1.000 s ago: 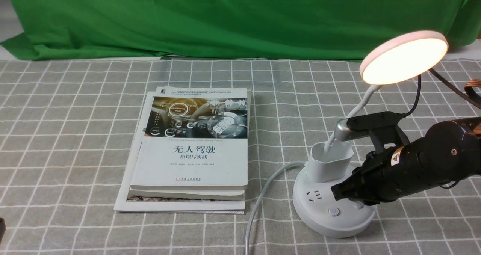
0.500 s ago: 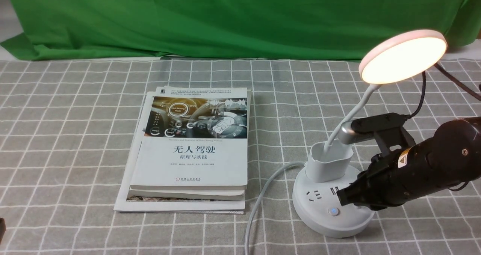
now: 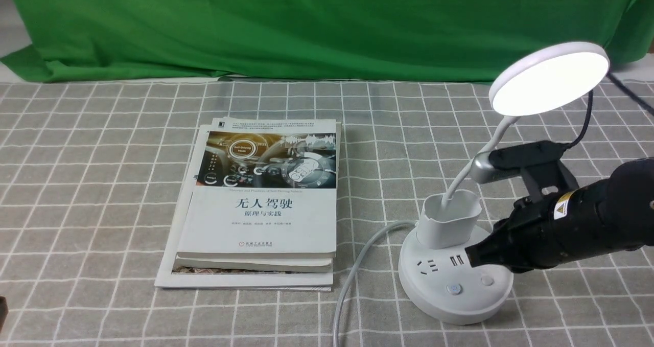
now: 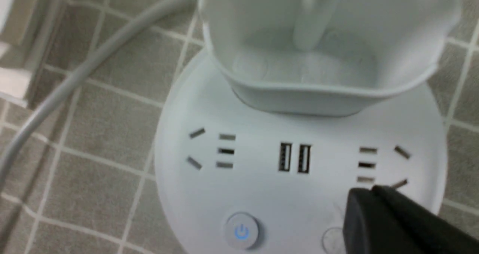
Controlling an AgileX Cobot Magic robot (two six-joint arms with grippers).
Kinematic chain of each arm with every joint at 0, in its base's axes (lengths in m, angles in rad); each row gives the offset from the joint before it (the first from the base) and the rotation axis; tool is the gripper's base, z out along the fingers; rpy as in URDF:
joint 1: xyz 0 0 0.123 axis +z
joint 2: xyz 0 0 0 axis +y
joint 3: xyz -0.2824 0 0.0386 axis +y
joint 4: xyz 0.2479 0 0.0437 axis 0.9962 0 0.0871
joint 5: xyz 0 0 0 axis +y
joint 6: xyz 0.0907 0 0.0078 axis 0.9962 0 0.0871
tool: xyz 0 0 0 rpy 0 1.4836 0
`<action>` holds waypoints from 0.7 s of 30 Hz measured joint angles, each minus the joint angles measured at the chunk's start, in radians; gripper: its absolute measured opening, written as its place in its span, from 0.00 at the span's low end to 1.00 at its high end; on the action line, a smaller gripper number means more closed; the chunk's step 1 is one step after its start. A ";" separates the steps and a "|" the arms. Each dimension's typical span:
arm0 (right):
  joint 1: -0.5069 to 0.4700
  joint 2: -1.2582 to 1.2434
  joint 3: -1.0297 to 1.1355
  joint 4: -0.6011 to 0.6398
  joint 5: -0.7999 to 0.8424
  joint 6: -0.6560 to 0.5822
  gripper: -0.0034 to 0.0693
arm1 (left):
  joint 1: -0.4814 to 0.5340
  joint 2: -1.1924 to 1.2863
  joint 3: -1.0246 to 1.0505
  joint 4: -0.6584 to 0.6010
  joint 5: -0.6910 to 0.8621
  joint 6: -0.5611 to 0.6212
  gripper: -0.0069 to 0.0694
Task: Turn off the desk lamp on the grey coffee tablecloth by hand.
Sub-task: 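Press the power button on the lamp base to turn the lamp off with the right gripper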
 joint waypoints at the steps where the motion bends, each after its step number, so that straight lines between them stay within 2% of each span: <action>1: -0.001 -0.007 0.000 0.000 0.000 0.000 0.10 | 0.000 0.000 0.000 0.000 0.000 0.000 0.12; 7: -0.002 0.013 0.013 0.021 0.010 0.000 0.09 | 0.000 0.000 0.000 0.000 0.000 0.000 0.12; 11: 0.004 0.083 0.072 0.049 -0.050 0.000 0.10 | 0.000 0.000 0.000 0.000 0.000 0.000 0.12; 21: 0.004 0.009 0.050 0.052 -0.023 0.000 0.10 | 0.000 0.000 0.000 0.000 0.000 0.000 0.12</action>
